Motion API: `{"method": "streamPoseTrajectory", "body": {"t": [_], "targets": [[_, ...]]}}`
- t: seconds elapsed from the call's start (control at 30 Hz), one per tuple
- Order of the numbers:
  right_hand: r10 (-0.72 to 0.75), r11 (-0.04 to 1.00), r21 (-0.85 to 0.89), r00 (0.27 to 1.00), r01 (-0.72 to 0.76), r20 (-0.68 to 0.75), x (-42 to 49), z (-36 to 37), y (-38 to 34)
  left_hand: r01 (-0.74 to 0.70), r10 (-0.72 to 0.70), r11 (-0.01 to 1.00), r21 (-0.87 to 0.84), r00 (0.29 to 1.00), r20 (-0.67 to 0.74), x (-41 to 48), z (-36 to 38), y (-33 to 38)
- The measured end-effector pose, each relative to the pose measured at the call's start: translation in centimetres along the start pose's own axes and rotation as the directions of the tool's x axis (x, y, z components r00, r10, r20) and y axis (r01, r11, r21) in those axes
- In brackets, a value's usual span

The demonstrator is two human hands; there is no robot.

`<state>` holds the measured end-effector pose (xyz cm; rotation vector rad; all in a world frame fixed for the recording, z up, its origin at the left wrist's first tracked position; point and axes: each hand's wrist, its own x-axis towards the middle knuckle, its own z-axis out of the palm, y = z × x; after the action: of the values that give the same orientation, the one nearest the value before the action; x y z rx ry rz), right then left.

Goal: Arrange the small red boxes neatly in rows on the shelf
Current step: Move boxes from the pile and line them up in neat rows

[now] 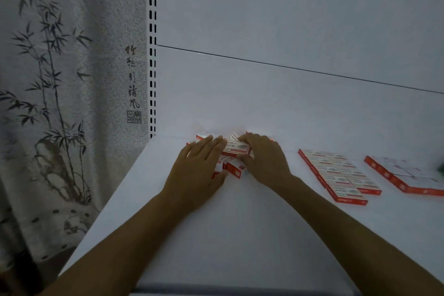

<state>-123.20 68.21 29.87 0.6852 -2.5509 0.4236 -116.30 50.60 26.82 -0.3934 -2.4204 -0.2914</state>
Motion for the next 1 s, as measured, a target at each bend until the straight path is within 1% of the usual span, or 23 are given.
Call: {"method": "streamPoseTrajectory", "body": {"t": [0.1, 0.2, 0.3, 0.4, 0.5, 0.63, 0.83, 1.0], "targets": [[-0.069, 0.997, 0.039, 0.992, 0.073, -0.102, -2.6, -1.4, -0.4, 0.012, -0.013, 1.0, -0.024, 0.999, -0.046, 0.2, -0.3, 0.0], [-0.14, 0.985, 0.066, 0.966, 0.157, -0.216, -5.4, -1.5, -0.6, -0.005, 0.002, 0.999, -0.046, 0.997, -0.074, 0.1, -0.4, 0.2], [-0.181, 0.976, 0.073, 0.953, 0.204, -0.245, -6.8, -1.3, -0.5, -0.047, 0.04, 0.997, -0.063, 0.993, -0.114, -0.1, -0.6, 0.8], [-0.165, 0.968, 0.139, 0.948, 0.209, -0.274, -7.1, -1.1, -0.5, -0.043, 0.034, 0.997, -0.067, 0.99, -0.139, -0.3, -0.7, 1.2], [-0.107, 0.972, 0.178, 0.962, 0.155, -0.25, -6.9, -1.0, -0.2, -0.03, 0.022, 0.998, -0.059, 0.99, -0.136, -0.1, -0.9, 1.7], [-0.004, 0.988, 0.154, 0.982, 0.034, -0.189, -6.8, -1.4, 0.3, -0.017, 0.009, 0.998, -0.062, 0.992, -0.123, -0.1, -1.0, 1.6], [-0.046, 0.992, 0.11, 0.981, 0.068, -0.191, -6.7, -1.2, 0.2, -0.018, 0.015, 0.999, -0.031, 0.997, -0.079, 0.0, -1.0, 1.7], [-0.101, 0.993, 0.034, 0.977, 0.109, -0.187, -7.1, -1.0, 0.0, -0.069, 0.066, 0.997, -0.019, 0.992, -0.112, -0.3, -1.2, 1.8]]}}
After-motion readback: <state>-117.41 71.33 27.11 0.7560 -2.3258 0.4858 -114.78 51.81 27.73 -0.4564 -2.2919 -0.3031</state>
